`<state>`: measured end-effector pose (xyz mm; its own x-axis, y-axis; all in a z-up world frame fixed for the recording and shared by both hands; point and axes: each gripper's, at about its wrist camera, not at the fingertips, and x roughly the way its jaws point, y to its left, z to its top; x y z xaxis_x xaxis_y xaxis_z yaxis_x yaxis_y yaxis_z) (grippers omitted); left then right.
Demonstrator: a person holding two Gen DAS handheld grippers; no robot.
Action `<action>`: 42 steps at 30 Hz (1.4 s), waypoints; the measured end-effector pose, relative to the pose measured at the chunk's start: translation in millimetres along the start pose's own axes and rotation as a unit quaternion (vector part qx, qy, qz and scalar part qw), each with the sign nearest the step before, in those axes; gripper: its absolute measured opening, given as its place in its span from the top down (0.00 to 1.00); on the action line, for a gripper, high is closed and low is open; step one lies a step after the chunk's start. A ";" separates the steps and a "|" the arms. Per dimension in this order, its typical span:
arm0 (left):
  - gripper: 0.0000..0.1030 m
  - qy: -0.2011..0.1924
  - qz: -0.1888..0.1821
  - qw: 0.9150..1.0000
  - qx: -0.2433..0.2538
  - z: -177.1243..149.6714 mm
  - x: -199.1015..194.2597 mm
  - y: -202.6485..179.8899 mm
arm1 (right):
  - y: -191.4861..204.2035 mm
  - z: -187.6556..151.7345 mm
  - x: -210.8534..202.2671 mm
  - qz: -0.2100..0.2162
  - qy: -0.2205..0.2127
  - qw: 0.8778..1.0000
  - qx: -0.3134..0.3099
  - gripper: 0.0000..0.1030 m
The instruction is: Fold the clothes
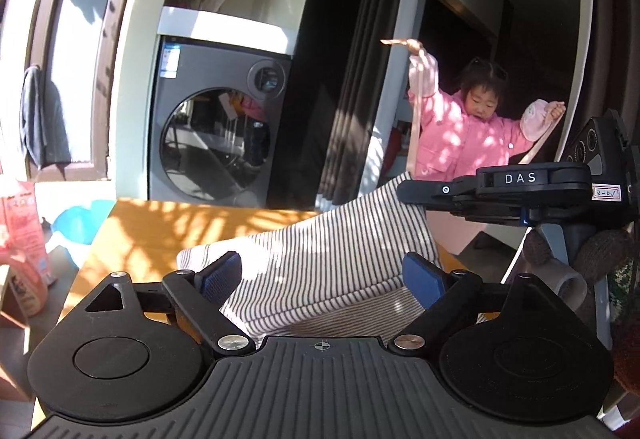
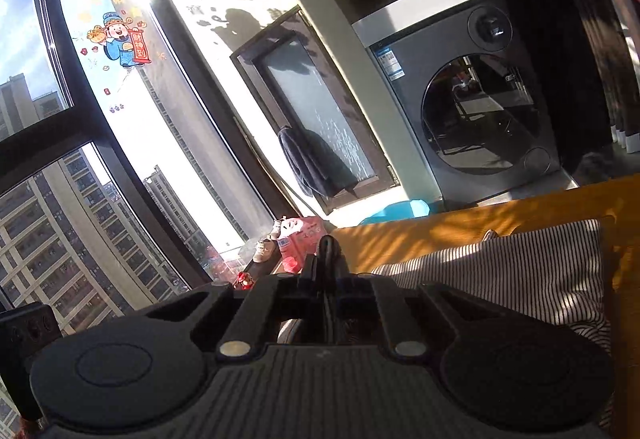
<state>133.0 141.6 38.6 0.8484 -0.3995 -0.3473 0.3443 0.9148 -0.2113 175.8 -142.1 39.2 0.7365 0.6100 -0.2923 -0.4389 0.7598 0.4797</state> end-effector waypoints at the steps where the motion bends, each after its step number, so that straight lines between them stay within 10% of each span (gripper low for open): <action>1: 0.07 -0.001 -0.001 1.000 -0.008 -0.1 -0.8 3.1 | -5.6 4.5 -8.1 -0.028 -0.018 0.999 -0.013 0.93; 6: 0.06 0.026 -0.003 0.999 -0.038 -6.5 13.9 7.6 | -25.1 4.2 -20.3 -0.218 -0.033 0.962 -0.159 0.88; 14: 0.00 0.090 -0.045 0.994 -0.053 -45.3 56.8 -21.9 | -81.8 -37.9 -11.4 -0.204 0.052 0.977 -0.027 0.54; 16: 0.00 0.106 -0.051 0.992 -0.042 -54.9 63.5 -32.1 | -90.8 -50.2 5.2 -0.206 0.074 0.975 -0.020 0.59; 18: 0.00 0.120 -0.056 0.991 -0.027 -62.7 67.3 -41.9 | -69.5 -35.5 15.2 -0.188 0.063 0.977 -0.081 0.93; 22: 0.00 0.126 -0.046 0.991 -0.004 -63.5 68.0 -49.4 | -25.5 4.1 30.0 -0.150 0.023 0.969 -0.194 0.94; 28: 0.00 0.120 -0.011 0.992 -0.026 -52.9 71.7 -36.7 | -39.8 70.5 22.5 -0.140 -0.068 0.973 -0.169 0.94; 35: 0.00 0.106 0.003 0.994 -0.019 -31.7 80.8 -35.2 | -151.1 -21.2 47.0 -0.221 0.066 0.973 -0.023 0.93; 42: 0.00 0.096 0.002 0.995 -0.026 -12.7 131.2 -35.5 | -125.7 -16.9 18.8 -0.225 -0.003 0.974 -0.028 0.71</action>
<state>227.0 56.0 -11.1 0.7562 -0.4039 -0.5149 0.3148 0.9143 -0.2549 236.1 -222.4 -40.5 0.8638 0.2113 -0.4574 -0.0979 0.9609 0.2589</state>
